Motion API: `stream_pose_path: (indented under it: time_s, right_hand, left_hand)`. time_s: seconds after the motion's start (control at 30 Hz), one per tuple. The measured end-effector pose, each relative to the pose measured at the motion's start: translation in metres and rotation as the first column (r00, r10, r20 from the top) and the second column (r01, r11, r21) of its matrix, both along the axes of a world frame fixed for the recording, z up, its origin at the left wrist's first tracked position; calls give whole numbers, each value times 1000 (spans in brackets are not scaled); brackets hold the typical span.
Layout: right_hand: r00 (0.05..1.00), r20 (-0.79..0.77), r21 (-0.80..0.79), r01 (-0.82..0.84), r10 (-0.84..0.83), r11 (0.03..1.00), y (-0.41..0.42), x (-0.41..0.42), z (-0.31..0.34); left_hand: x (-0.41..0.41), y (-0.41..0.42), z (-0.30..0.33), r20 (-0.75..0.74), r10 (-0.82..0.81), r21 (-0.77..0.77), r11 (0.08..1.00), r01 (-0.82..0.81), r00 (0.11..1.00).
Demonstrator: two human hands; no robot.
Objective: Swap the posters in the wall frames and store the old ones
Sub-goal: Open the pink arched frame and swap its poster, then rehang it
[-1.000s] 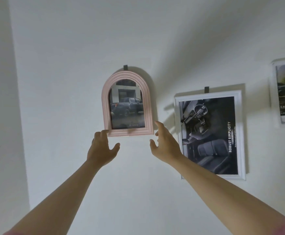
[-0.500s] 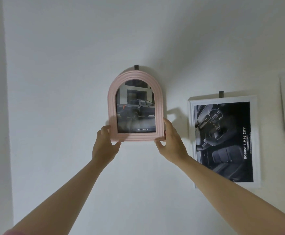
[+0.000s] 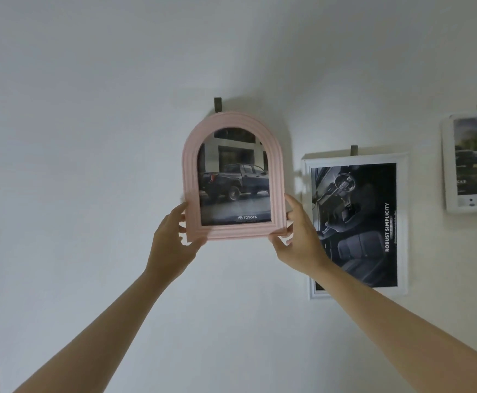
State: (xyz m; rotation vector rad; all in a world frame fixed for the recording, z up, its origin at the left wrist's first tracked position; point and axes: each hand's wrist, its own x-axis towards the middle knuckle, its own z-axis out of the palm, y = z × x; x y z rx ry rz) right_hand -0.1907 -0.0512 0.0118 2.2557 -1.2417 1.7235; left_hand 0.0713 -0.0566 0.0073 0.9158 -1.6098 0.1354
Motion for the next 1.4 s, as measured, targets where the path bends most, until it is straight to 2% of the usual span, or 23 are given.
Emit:
stream_pose_path:
  time_s: [0.17, 0.3, 0.47, 0.67, 0.83, 1.03, 1.1, 1.2, 1.27, 1.4]
  right_hand:
    - [997, 53, 28, -55, 53, 998, 34, -21, -23]
    - [961, 265, 32, -87, 75, 996, 64, -30, -58]
    - [896, 441, 79, -101, 56, 992, 98, -41, -105]
    - [814, 579, 226, -211, 43, 951, 142, -63, -149]
    - [774, 633, 339, -271, -6, 901, 165, -87, -182]
    - [792, 603, 420, -219, -91, 881, 191, -109, -218]
    - [809, 578, 439, -198, -106, 876, 197, -115, -229]
    - [839, 535, 454, -193, -93, 870, 209, -120, -246]
    - [855, 514, 456, -206, -67, 866, 216, -122, -258]
    - [899, 437, 477, -198, -35, 856, 227, -123, -282]
  left_hand:
    - [-5, 34, -29, 34, -127, 170, 978, 119, 991]
    - [-16, 63, -65, -45, -276, 389, 881, 271, 960]
    - [-39, 89, -119, -128, -329, 540, 768, 344, 936]
    - [-73, 117, -173, -167, -329, 662, 661, 353, 929]
    - [-105, 138, -207, -131, -313, 767, 569, 296, 941]
    - [-146, 157, -245, -88, -295, 862, 457, 221, 951]
    - [-162, 166, -248, -81, -277, 868, 453, 204, 957]
    - [-188, 179, -244, -68, -242, 822, 536, 192, 968]
    - [-207, 188, -235, -123, -252, 784, 568, 250, 960]
    - [-243, 204, -216, -184, -351, 737, 569, 365, 918]
